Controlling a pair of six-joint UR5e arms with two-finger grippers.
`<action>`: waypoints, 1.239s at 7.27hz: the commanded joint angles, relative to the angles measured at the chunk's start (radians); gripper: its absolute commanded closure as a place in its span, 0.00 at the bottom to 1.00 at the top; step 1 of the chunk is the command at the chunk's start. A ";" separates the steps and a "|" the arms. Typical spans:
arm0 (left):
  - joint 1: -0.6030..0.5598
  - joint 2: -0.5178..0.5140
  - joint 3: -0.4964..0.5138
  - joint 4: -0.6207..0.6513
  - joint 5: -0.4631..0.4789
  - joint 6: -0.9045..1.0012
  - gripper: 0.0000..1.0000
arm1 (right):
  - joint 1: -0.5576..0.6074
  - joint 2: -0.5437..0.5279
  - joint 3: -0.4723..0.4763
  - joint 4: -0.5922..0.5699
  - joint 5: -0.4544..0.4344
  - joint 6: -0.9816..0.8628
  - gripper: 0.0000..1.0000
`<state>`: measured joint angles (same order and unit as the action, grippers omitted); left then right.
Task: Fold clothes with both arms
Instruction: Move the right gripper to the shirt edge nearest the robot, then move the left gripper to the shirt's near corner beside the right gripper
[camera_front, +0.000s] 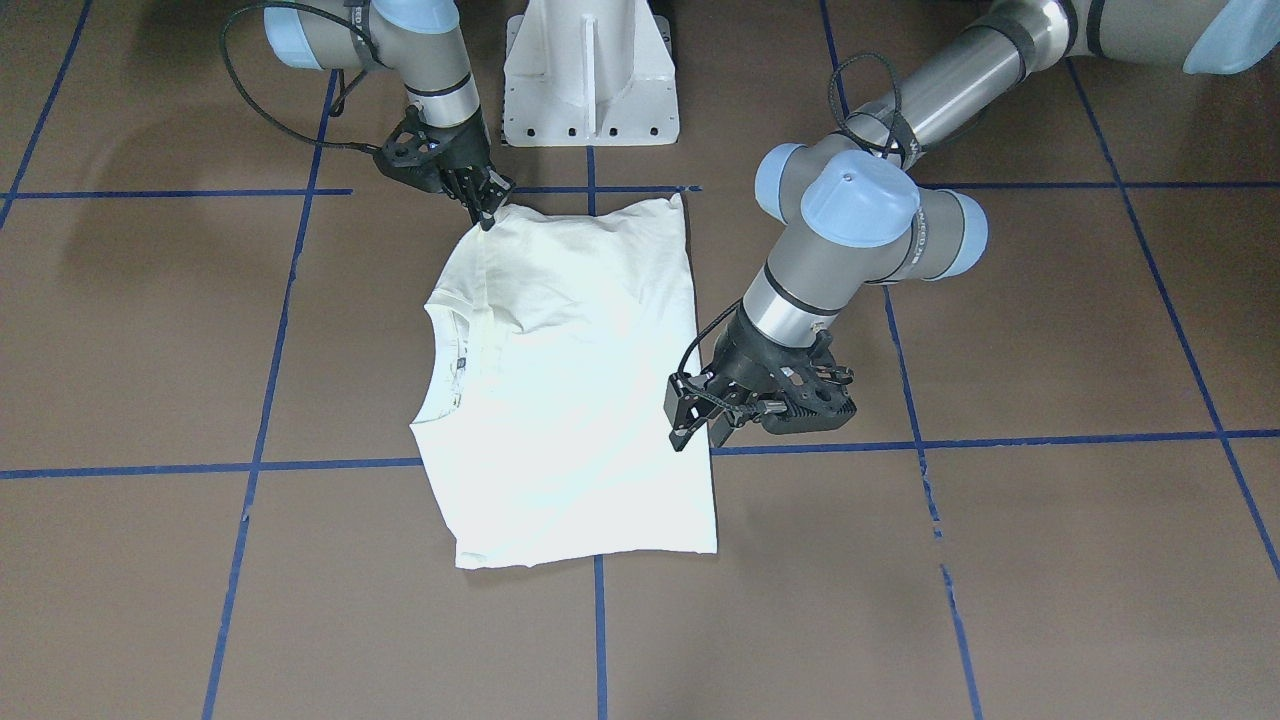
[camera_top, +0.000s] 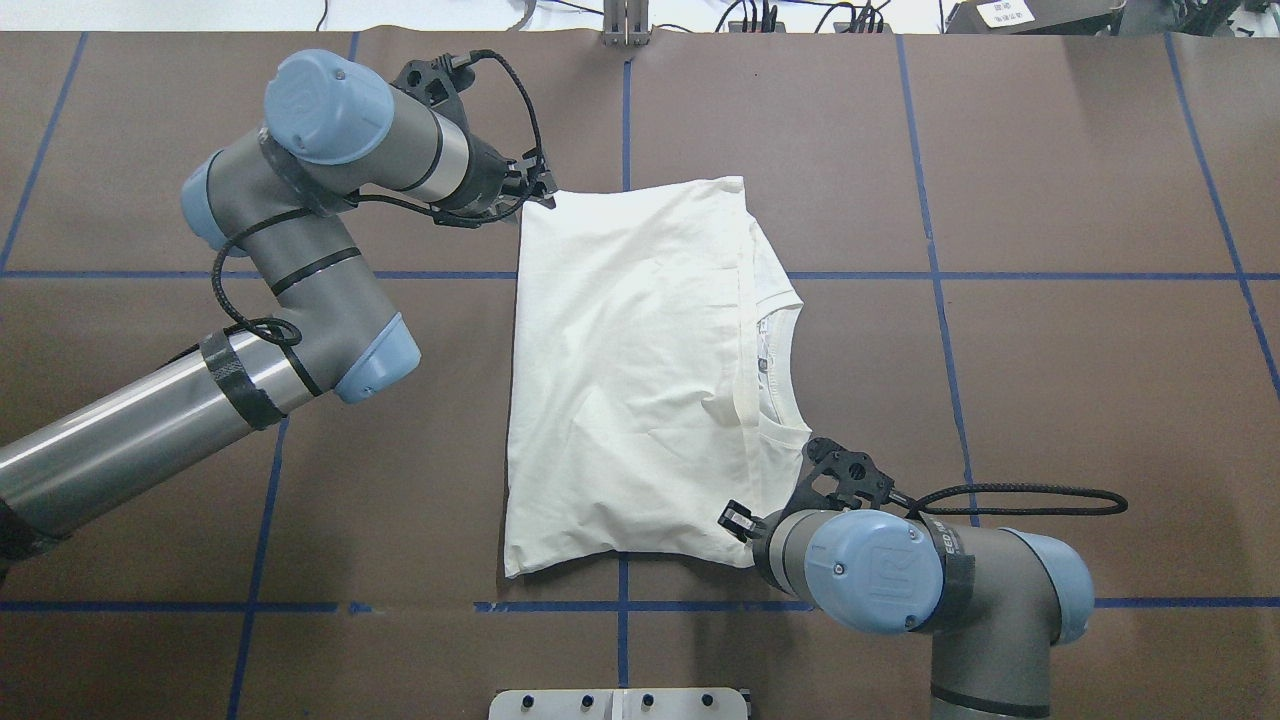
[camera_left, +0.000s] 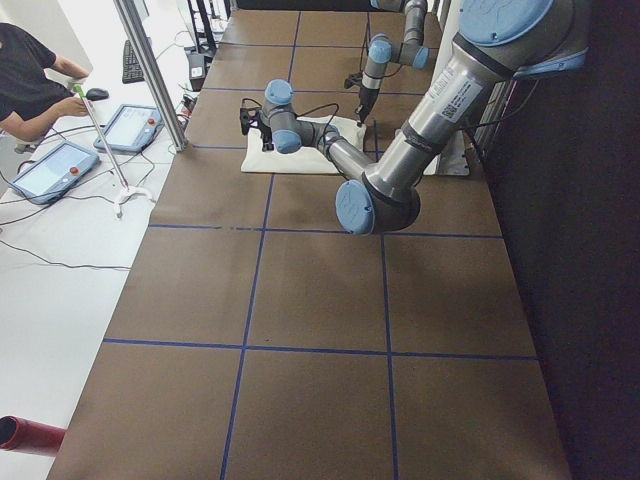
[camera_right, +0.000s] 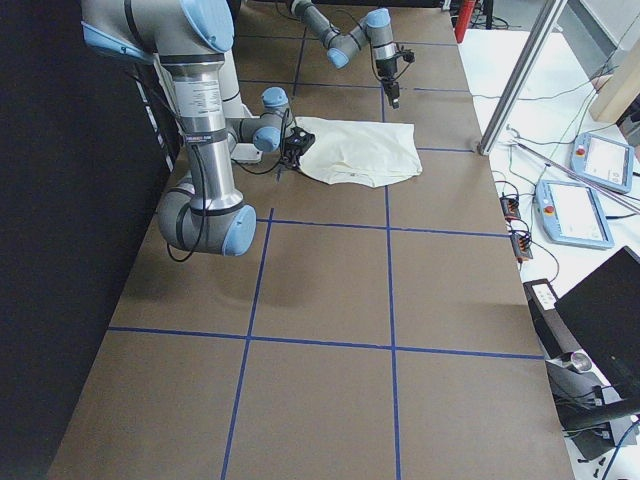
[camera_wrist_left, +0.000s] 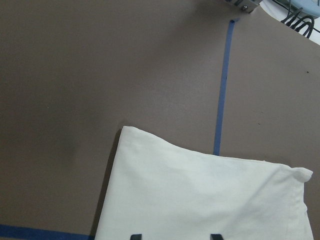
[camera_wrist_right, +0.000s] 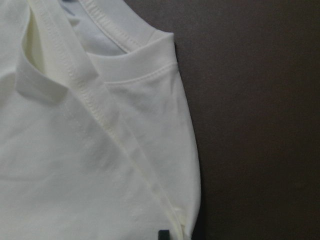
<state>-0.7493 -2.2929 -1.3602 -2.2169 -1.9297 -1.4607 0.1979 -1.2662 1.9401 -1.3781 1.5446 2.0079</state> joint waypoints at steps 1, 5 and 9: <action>0.017 0.044 -0.051 -0.001 0.002 -0.027 0.43 | 0.003 -0.001 0.020 0.008 0.000 0.000 1.00; 0.290 0.364 -0.538 0.170 0.130 -0.310 0.40 | 0.012 -0.038 0.103 0.007 0.009 -0.001 1.00; 0.470 0.391 -0.534 0.180 0.227 -0.420 0.40 | 0.011 -0.047 0.100 0.007 0.002 -0.001 1.00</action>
<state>-0.3139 -1.9059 -1.9023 -2.0410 -1.7123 -1.8716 0.2087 -1.3119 2.0411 -1.3714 1.5472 2.0065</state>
